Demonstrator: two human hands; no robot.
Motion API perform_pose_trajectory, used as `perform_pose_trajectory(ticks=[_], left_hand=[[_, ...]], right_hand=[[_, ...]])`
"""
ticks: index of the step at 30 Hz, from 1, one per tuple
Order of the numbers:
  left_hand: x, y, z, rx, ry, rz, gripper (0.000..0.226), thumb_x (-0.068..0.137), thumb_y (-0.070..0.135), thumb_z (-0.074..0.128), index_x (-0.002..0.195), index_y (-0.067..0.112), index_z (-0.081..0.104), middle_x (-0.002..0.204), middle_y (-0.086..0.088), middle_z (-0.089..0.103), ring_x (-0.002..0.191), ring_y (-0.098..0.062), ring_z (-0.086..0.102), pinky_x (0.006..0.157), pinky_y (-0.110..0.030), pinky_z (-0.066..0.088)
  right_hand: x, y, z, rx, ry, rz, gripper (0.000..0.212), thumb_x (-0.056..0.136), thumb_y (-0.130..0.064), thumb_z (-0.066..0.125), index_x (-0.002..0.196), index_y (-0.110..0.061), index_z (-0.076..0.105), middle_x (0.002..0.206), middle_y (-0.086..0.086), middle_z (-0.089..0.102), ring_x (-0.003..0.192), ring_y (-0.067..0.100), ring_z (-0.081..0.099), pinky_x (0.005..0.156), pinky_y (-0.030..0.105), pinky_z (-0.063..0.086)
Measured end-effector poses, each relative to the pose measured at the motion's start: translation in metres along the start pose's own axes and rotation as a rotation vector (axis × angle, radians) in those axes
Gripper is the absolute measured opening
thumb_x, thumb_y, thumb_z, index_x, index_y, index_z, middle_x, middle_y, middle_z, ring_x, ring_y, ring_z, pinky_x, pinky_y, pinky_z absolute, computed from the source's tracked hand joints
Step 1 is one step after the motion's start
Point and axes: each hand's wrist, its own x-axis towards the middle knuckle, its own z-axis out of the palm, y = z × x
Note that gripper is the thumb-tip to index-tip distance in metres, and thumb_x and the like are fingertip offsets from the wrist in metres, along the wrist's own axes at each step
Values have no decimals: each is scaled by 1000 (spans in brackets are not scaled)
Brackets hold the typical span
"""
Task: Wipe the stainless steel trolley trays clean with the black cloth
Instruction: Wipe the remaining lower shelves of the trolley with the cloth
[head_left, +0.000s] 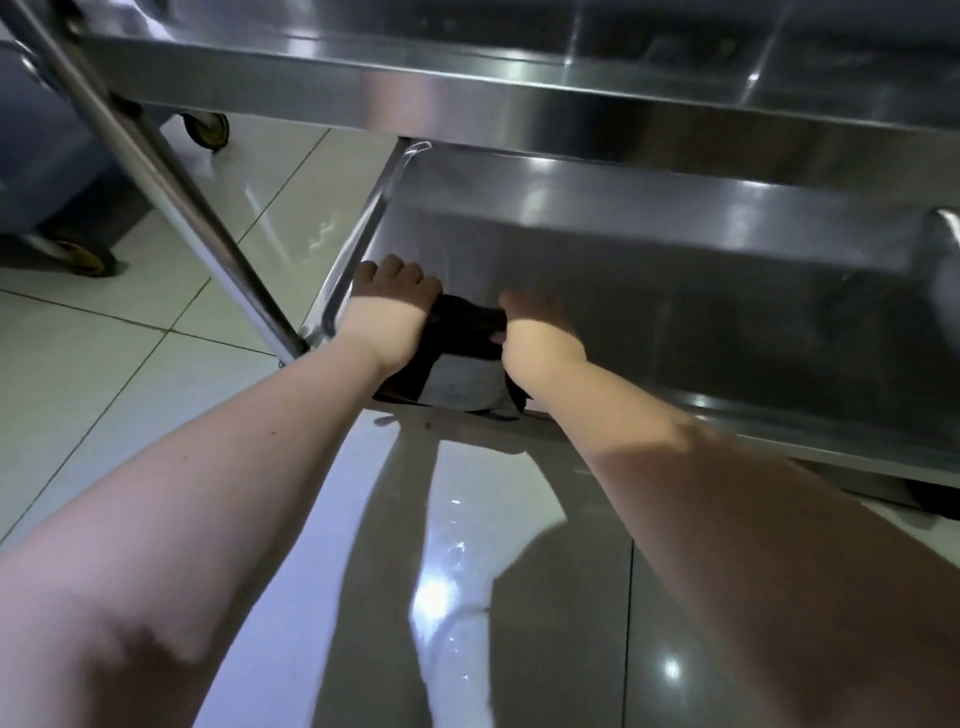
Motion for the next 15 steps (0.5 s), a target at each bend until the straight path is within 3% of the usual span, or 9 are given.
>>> perform_pose_trajectory(ticks=[3, 6, 11, 13, 15], left_hand=[[-22, 21, -29, 17, 120, 112, 21, 94, 27, 56, 109, 12, 60, 105, -12, 59, 107, -34, 50, 89, -41, 30], [-50, 64, -60, 31, 215, 239, 14, 91, 19, 61, 103, 11, 62, 93, -12, 58, 91, -35, 55, 85, -43, 37], [-74, 149, -106, -70, 51, 316, 25, 88, 15, 66, 111, 15, 56, 98, -6, 54, 90, -30, 54, 80, -39, 37], [-74, 176, -119, -111, 46, 332, 28, 85, 13, 71, 109, 13, 58, 96, -8, 54, 86, -31, 55, 76, -40, 38], [-72, 197, -128, -138, 99, 369, 16, 88, 12, 65, 104, 9, 61, 89, -11, 55, 78, -34, 55, 71, -41, 40]], right_hand=[[-47, 31, -33, 123, 61, -78, 34, 96, -16, 59, 130, -13, 54, 131, 14, 53, 123, 35, 47, 97, 39, 43], [-103, 71, -70, 142, 123, -166, 21, 92, -13, 61, 113, -13, 61, 113, 12, 56, 107, 34, 50, 90, 46, 45], [-171, 137, -122, -32, 147, -300, 16, 91, -6, 59, 105, -14, 60, 109, 4, 53, 101, 23, 46, 88, 40, 42], [-187, 160, -132, -130, 112, -319, 22, 91, -2, 56, 110, -13, 58, 111, 6, 53, 102, 25, 46, 87, 36, 40], [-199, 179, -136, -186, 86, -342, 24, 88, 1, 57, 110, -8, 58, 108, 11, 55, 99, 28, 47, 85, 38, 39]])
